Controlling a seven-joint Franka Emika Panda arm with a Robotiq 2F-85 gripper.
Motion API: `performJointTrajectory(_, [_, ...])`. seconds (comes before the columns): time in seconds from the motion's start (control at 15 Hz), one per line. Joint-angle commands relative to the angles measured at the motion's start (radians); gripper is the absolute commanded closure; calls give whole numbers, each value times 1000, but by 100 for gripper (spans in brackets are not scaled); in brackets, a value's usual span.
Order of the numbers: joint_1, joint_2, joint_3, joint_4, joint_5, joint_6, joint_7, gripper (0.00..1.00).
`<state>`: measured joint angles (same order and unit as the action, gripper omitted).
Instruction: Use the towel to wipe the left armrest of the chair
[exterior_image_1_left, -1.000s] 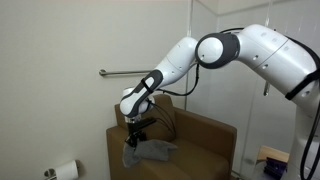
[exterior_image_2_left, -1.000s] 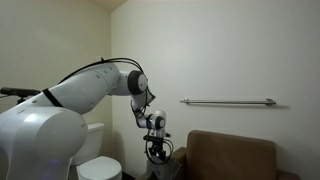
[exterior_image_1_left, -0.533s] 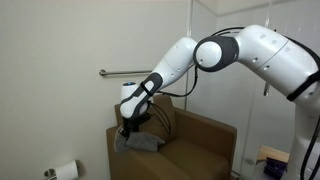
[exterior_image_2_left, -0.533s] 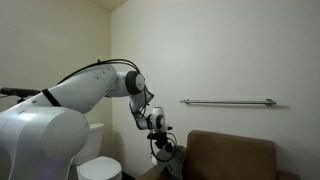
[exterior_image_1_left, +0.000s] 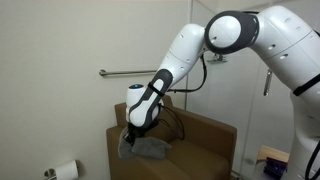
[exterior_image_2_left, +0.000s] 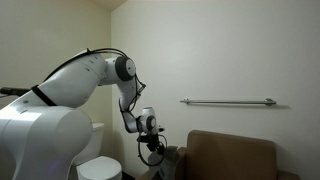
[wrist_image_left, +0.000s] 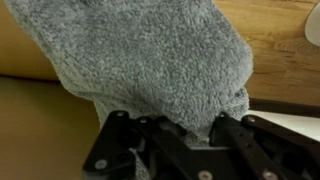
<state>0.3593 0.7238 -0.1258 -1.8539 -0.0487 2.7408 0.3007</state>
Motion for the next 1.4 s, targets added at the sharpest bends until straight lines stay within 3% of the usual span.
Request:
performJointTrajectory(0.0, [75, -178, -59, -244, -53, 42, 108, 94])
performJointTrajectory(0.4, [182, -386, -133, -516, -186, 48, 293, 94])
performJointTrajectory(0.67, [139, -415, -77, -573, -228, 51, 340, 94])
performJointTrajectory(1.0, [43, -301, 14, -494, -168, 71, 264, 94])
performJointTrajectory(1.33, [-69, -53, 82, -235, -76, 3, 125, 94])
